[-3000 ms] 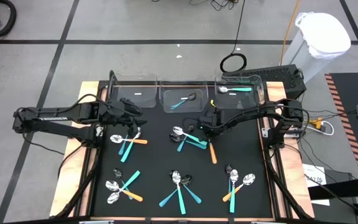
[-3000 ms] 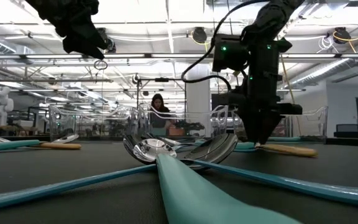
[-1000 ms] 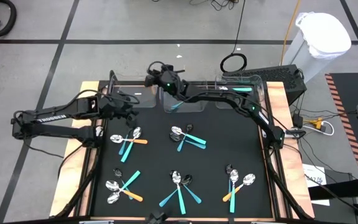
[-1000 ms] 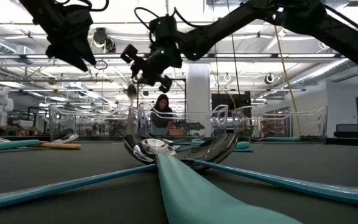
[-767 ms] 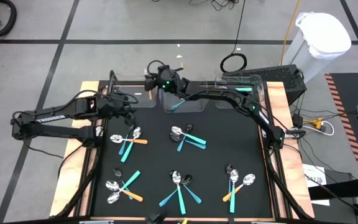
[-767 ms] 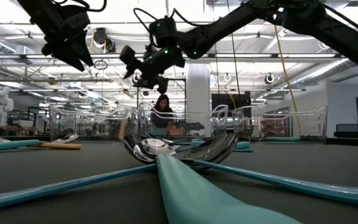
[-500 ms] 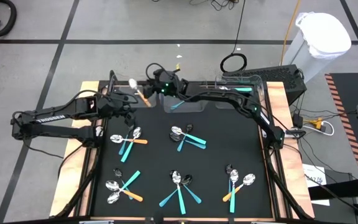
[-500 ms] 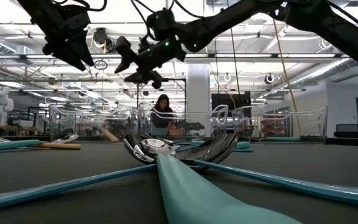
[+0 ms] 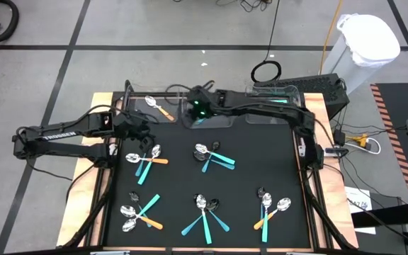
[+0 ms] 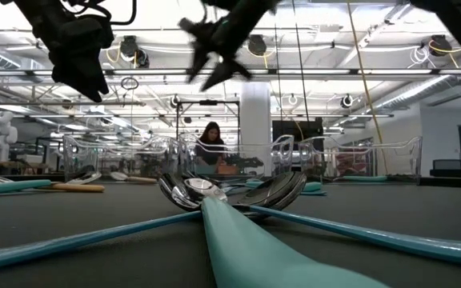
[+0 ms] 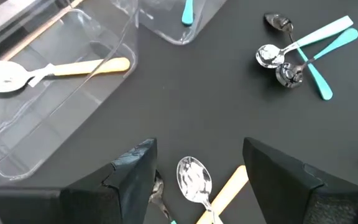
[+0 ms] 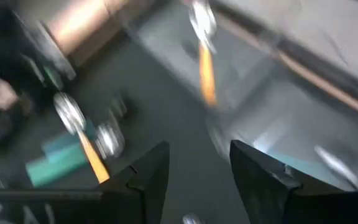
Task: Sort silverware by color (type)
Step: Put the light green spoon into the right transparent bin
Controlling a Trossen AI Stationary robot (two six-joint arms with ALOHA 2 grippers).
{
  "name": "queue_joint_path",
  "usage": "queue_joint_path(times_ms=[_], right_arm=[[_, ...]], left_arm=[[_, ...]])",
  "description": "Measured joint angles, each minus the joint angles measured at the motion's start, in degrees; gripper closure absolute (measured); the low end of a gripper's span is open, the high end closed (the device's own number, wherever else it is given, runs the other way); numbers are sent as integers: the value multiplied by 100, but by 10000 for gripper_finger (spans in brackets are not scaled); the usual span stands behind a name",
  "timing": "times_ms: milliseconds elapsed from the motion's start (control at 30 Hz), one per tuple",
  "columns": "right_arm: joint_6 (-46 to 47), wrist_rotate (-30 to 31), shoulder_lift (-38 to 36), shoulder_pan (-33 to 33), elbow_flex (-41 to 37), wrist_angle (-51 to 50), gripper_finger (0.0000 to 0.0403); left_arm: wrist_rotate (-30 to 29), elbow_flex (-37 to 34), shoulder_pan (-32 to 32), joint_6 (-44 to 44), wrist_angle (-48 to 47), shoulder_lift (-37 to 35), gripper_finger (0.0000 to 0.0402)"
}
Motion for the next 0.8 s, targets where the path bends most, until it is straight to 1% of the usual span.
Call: queue_joint_path(times_ms=[67, 133, 233, 333, 433, 533, 667, 800], right_arm=[[-60, 26, -209, 72, 0, -956, 239], [-136, 35, -357, 136, -1, -1697, 241], [-165, 20, -546, 240, -139, -2281, 249], [19, 52, -798, 344, -503, -2929, 259], [396, 155, -1180, 469, -1138, -3543, 270], [930, -74, -1762, 616, -2048, -3457, 280], [1946, -794, -2594, 947, -3275, -3112, 290], [3209, -1246, -3212, 1399, -4101, -3100, 293]], left_arm=[[1, 0, 1, -2, 32, -2, 162], [2, 0, 1, 2, 79, 0, 162], [8, 0, 1, 2, 211, 0, 162], [12, 0, 1, -2, 351, -2, 162], [107, 0, 1, -49, 350, -2, 162], [143, 0, 1, -109, 371, -2, 162], [141, 0, 1, 117, 591, -2, 162], [136, 0, 42, 301, 1007, -1, 162]])
